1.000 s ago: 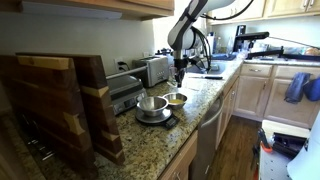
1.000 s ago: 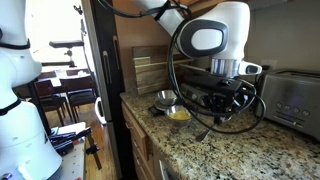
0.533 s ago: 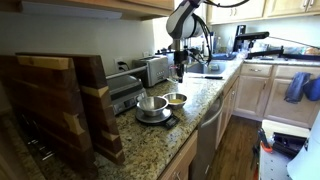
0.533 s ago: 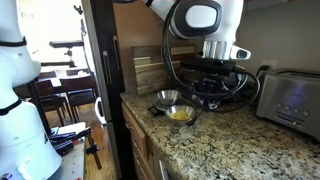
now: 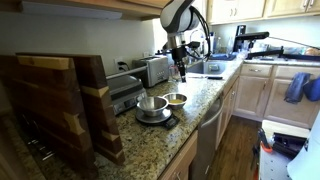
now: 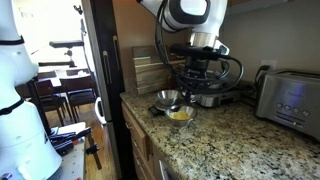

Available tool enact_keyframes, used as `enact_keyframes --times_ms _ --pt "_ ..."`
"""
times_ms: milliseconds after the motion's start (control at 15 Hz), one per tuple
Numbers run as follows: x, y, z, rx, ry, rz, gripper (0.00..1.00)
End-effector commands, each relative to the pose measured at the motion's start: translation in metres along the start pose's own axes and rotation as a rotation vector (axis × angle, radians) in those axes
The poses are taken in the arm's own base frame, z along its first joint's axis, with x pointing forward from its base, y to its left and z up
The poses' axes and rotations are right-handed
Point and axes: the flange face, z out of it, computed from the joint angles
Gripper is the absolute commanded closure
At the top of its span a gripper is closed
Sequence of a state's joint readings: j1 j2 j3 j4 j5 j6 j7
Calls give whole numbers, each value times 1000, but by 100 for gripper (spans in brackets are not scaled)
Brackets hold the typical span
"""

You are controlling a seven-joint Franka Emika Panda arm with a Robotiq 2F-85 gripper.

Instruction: Use the spoon to scoop out some of the contents from the silver bowl on the right into the bowl on the left

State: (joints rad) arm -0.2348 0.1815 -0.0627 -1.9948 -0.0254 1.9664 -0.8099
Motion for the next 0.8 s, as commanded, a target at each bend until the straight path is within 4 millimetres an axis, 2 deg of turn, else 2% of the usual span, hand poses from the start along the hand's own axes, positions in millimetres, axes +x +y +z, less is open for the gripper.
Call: enact_keyframes --times_ms 0,333,400,467,733 --pt "-6 -25 6 17 -98 -66 94" --pt "2 -41 21 22 -194 -109 96" --pt "4 -42 22 12 -199 -103 96" --pt "9 -32 23 24 -172 -99 94" --pt "11 -34 26 19 -181 -108 94"
